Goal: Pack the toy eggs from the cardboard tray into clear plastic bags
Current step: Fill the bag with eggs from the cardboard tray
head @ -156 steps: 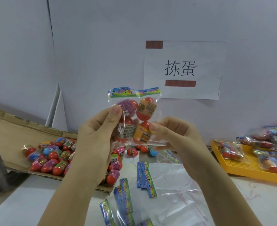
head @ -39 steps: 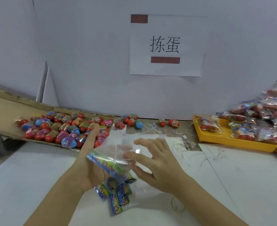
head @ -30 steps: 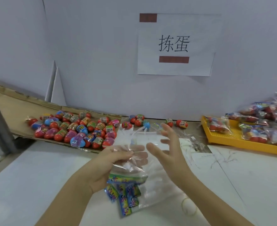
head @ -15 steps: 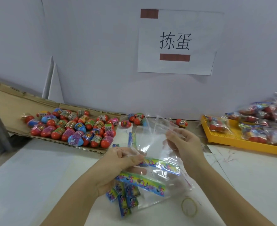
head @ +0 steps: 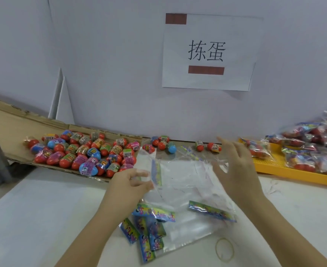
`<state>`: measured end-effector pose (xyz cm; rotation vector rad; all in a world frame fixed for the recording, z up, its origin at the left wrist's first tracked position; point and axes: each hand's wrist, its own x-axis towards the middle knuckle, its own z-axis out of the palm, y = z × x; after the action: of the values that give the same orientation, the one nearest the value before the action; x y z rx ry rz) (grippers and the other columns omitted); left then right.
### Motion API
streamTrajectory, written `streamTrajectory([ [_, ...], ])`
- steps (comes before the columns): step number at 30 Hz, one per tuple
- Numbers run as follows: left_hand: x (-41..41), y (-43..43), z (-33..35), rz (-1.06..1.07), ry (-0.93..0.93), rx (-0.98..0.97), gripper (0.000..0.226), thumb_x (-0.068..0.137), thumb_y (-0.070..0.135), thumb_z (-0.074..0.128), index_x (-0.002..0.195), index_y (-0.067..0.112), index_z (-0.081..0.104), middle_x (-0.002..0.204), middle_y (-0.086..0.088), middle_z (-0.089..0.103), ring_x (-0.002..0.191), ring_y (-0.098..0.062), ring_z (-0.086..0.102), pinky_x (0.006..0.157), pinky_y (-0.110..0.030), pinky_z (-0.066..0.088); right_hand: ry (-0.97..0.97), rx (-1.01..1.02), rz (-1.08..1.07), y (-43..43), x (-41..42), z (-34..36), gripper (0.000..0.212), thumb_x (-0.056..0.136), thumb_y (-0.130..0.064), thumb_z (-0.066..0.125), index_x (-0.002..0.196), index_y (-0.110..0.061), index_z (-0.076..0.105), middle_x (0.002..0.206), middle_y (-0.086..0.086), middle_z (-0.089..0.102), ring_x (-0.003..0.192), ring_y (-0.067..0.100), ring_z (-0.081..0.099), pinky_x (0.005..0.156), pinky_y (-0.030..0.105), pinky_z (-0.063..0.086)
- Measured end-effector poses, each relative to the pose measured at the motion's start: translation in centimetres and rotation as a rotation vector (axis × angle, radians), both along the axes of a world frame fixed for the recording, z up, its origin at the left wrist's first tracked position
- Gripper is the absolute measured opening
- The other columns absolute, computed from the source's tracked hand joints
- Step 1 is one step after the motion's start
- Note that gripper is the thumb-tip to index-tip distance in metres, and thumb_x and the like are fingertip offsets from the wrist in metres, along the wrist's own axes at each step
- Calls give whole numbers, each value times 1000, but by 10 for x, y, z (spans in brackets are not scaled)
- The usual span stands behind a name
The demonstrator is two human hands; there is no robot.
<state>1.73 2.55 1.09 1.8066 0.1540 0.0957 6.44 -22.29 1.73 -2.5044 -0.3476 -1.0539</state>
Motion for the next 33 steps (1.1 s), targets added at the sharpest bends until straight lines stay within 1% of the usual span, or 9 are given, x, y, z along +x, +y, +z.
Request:
streamTrajectory([
  [4,-3,-4,8,4,-122,-98,14,77,22,76,90,20,70,68,5,74,59,2,66,60,-13,45,668,665,334,52,-23,12,82,62,-68,73,132,-36,42,110,-12,58,87,4,62,65,17,50],
  [7,-7,-5,12,-64,-163,-192,21,71,29,72,90,24,74,59,-1,71,41,-9,54,47,-17,46,1066,1014,487,71,-29,10,79,63,-53,79,126,-14,53,104,7,69,76,20,70,61,28,56],
  [11,-4,-1,11,-19,-126,-228,15,88,11,66,97,21,71,76,0,76,49,-22,66,44,-24,53,751,1270,417,63,-25,17,10,87,-7,66,95,-9,70,79,8,74,56,18,67,48,25,53],
  [14,2,11,5,169,-88,-211,12,93,6,61,97,15,68,77,-2,76,51,-16,68,45,-22,53,545,1224,286,41,-17,28,8,90,-10,63,91,-14,70,79,4,73,59,14,65,45,24,50],
  [18,5,16,-7,163,-196,469,21,100,23,50,112,23,68,117,-1,68,108,-18,64,85,-29,49,533,1176,288,27,-15,35,10,91,-7,61,91,-13,69,80,6,72,61,19,65,41,25,47],
  [22,3,7,-8,-97,-71,890,51,99,51,18,139,40,47,164,0,4,150,-18,-11,119,-37,-6,609,1188,419,27,-17,41,12,90,-4,61,95,-9,70,70,5,70,44,18,59,36,23,44],
  [26,-4,9,-1,80,-147,1068,70,94,56,8,121,28,67,155,-2,38,146,-21,26,120,-40,-1,634,1144,537,30,-24,48,12,89,-5,62,93,-10,72,68,5,68,40,17,54,34,21,39],
  [29,-2,14,1,159,-299,984,26,95,37,58,106,17,71,137,0,58,131,-17,49,117,-37,17,645,1097,599,36,-30,50,12,87,-5,63,90,-11,73,68,6,67,39,18,52,32,22,37],
  [33,-7,6,6,104,-406,345,25,93,24,64,112,40,63,119,22,65,109,3,59,97,-21,48,673,1051,642,44,-38,53,12,86,-5,63,88,-11,72,69,7,67,39,17,51,32,22,37],
])
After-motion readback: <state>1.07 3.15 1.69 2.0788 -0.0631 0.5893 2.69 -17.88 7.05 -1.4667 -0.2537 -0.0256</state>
